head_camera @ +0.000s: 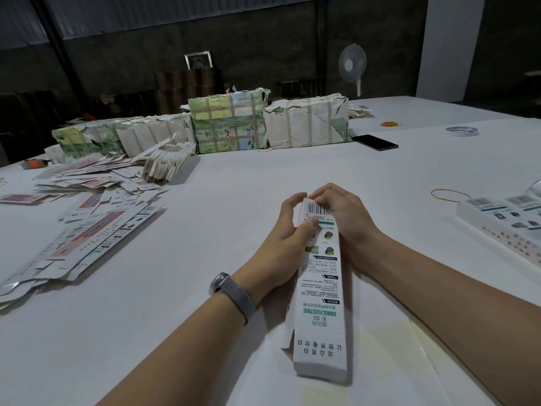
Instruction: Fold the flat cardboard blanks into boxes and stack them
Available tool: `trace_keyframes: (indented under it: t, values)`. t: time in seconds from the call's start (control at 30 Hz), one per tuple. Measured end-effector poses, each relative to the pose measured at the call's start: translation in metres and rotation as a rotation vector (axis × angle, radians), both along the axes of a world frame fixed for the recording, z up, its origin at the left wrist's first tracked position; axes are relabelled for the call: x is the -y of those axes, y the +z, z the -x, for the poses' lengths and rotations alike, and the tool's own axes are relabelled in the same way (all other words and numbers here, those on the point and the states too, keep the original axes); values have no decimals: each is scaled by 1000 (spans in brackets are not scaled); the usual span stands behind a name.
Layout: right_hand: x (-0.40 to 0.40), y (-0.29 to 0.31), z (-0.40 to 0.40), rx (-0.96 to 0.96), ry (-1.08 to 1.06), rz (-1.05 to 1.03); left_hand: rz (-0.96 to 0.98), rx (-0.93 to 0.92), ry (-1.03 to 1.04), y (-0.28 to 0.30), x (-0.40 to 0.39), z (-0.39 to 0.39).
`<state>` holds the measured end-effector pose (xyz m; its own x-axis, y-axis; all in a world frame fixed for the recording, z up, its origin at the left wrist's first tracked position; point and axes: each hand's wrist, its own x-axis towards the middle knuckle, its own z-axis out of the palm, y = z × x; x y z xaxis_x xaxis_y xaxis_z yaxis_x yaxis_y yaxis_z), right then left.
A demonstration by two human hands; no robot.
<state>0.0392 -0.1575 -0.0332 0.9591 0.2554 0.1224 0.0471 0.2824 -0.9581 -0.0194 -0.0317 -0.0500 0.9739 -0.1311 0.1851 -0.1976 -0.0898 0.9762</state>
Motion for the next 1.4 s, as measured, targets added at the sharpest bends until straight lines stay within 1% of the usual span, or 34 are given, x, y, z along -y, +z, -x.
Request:
trace_keyframes:
  t: [0.23,0.43,0.67,0.77,0.97,1.07,1.13,1.2,1.27,1.3,1.4]
  values:
    - [-2,-6,2,67,-11,27,88,46,49,1,-2,-2]
    - [-4,-10,3,115,79,74,182,95,120,1,-7,-3]
    - [-2,-9,3,118,63,31,155,85,107,3,-6,-1]
    - [-3,-11,2,120,65,7,181,87,121,4,-5,-1]
    - [-2,-11,2,139,57,70,191,71,191,6,-4,-1]
    - [-1,-9,4,250,12,270,210,87,319,10,-6,-1]
    - [1,-1,8,428,-9,519,223,115,405,12,-11,-2]
    - [2,7,14,620,-6,813,243,142,439,12,-16,-2]
    - [2,15,21,728,-31,1054,238,148,405,12,-18,-1]
    - [3,19,25,752,-64,1134,222,142,369,12,-17,0]
    - [21,35,31,757,-194,1223,190,127,283,13,-15,-1]
